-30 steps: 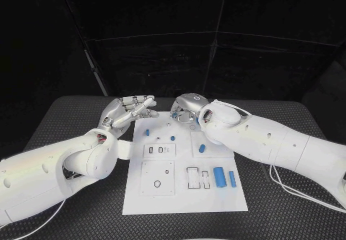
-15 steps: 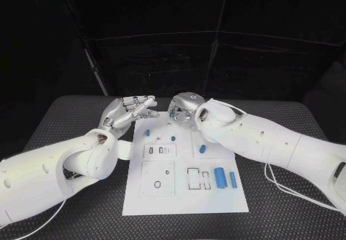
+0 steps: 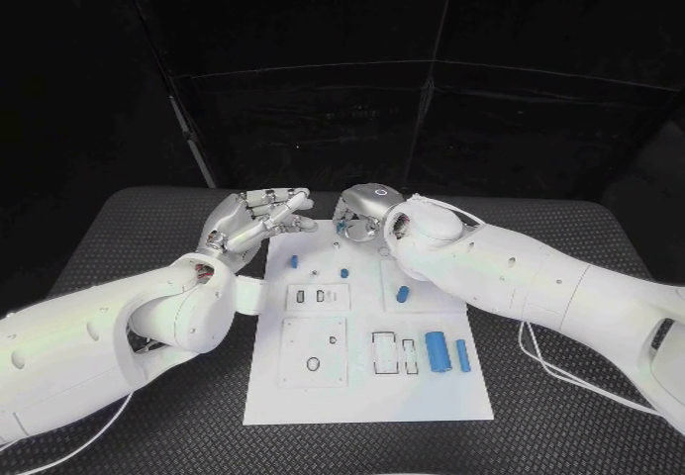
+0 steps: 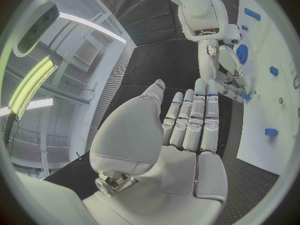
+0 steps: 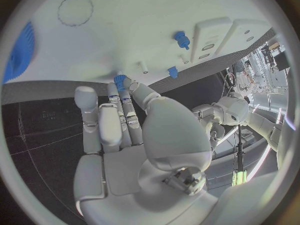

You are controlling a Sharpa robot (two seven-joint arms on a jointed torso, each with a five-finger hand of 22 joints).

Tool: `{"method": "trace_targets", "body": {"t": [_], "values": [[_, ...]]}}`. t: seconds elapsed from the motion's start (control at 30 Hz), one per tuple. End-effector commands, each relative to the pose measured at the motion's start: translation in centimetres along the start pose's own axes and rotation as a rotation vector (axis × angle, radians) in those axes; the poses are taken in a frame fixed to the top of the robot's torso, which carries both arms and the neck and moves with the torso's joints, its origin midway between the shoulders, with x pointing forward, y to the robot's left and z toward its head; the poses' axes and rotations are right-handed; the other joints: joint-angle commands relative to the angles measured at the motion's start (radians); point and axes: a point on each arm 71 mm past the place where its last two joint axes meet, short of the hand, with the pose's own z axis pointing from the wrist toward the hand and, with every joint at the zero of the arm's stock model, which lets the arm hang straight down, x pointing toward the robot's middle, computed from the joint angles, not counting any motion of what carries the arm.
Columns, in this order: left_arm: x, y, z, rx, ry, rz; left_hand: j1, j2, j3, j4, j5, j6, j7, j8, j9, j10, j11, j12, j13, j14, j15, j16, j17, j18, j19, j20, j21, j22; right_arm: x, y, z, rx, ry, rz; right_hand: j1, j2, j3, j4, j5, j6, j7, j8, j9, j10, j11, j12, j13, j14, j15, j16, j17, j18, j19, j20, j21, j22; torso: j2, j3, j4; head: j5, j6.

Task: Assemble the parts on the task board

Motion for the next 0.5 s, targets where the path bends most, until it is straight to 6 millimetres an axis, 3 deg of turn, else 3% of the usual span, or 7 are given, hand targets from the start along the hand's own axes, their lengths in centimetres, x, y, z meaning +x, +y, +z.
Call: {"method": "trace_targets", "body": {"t": [0.03, 0.2, 0.27, 0.3, 0.43, 0.5], "values": [[0.16, -0.19, 0.04, 0.009, 0.014, -0.002, 0.011, 0.000, -0.001, -0.006, -0.006, 0.000, 0.002, -0.007, -0.002, -0.004, 0.001, -0.005, -0.001, -0.006, -0.001, -0.004, 0.001, 0.011, -0.002, 0.004, -0.004, -0.001, 0.16, -0.02, 0.07, 0.003, 0.047, -0.018, -0.004, -0.006, 0.006, 0.004, -0.009, -0.007, 0.001, -0.003, 0.001, -0.007, 0.002, -0.001, 0.000, 0.023, 0.007, 0.005, -0.002, -0.016, -0.004, 0.000, 0.004, -0.001, 0.001, 0.0004, -0.0028, 0.002, -0.002], [0.11, -0.22, 0.03, 0.010, 0.014, -0.001, 0.011, 0.000, -0.001, -0.006, -0.006, 0.000, 0.002, -0.007, -0.002, -0.004, 0.001, -0.005, -0.001, -0.006, -0.001, -0.004, 0.001, 0.011, -0.002, 0.004, -0.004, -0.001, 0.22, -0.20, 0.03, 0.009, 0.056, -0.024, -0.011, -0.015, 0.010, 0.009, -0.015, -0.011, 0.001, -0.004, 0.000, -0.015, 0.003, -0.003, -0.001, 0.021, 0.009, 0.002, -0.009, -0.015, -0.008, 0.001, 0.001, -0.008, 0.002, 0.0009, -0.0030, 0.002, -0.003], [0.09, -0.22, 0.04, 0.010, 0.013, -0.001, 0.011, 0.000, -0.001, -0.006, -0.006, 0.000, 0.002, -0.007, -0.002, -0.004, 0.001, -0.005, -0.001, -0.006, -0.001, -0.004, 0.001, 0.011, -0.002, 0.004, -0.004, -0.001, 0.17, -0.24, 0.03, 0.009, 0.047, -0.024, -0.026, -0.031, 0.012, 0.019, -0.024, -0.040, 0.012, -0.008, -0.002, -0.065, 0.013, -0.004, -0.005, 0.017, 0.019, -0.003, -0.018, -0.012, -0.024, 0.006, -0.014, -0.034, 0.002, 0.0009, -0.0028, 0.002, -0.002], [0.08, -0.22, 0.04, 0.010, 0.013, -0.001, 0.011, 0.000, -0.001, -0.006, -0.006, 0.000, 0.002, -0.007, -0.002, -0.004, 0.001, -0.005, -0.001, -0.006, -0.001, -0.004, 0.001, 0.011, -0.002, 0.004, -0.004, -0.001, 0.12, -0.24, 0.04, 0.008, 0.040, -0.023, -0.037, -0.050, 0.006, 0.027, -0.041, -0.091, 0.015, -0.007, -0.002, -0.115, 0.024, -0.002, -0.003, 0.009, 0.024, -0.018, -0.043, -0.004, -0.050, 0.013, -0.040, -0.078, 0.002, 0.0008, -0.0026, 0.002, -0.002], [0.00, -0.22, 0.05, 0.010, 0.011, 0.000, 0.011, 0.000, -0.002, -0.007, -0.006, 0.000, 0.002, -0.008, -0.002, -0.006, 0.001, -0.007, -0.001, -0.006, -0.001, -0.005, 0.002, 0.011, -0.003, 0.004, -0.004, -0.001, -0.21, -0.11, 0.03, -0.002, -0.003, -0.016, -0.026, -0.089, -0.069, 0.060, -0.058, -0.374, -0.031, -0.012, -0.008, -0.293, 0.043, 0.007, -0.001, -0.023, 0.039, -0.096, -0.164, 0.021, -0.137, 0.030, -0.150, -0.244, 0.002, 0.0013, -0.0019, 0.003, 0.000], [-0.08, -0.22, 0.06, 0.010, 0.009, 0.002, 0.011, 0.000, -0.002, -0.007, -0.006, 0.000, 0.002, -0.008, -0.002, -0.006, 0.001, -0.007, -0.001, -0.006, -0.001, -0.005, 0.002, 0.011, -0.003, 0.004, -0.004, -0.001, -0.46, 0.01, -0.06, -0.009, -0.029, -0.011, -0.009, -0.091, -0.105, 0.078, -0.058, -0.415, -0.037, -0.014, -0.008, -0.317, 0.046, 0.016, 0.000, -0.023, 0.042, -0.110, -0.181, 0.023, -0.134, 0.034, -0.168, -0.261, 0.002, 0.0016, -0.0021, 0.003, 0.001]]}}
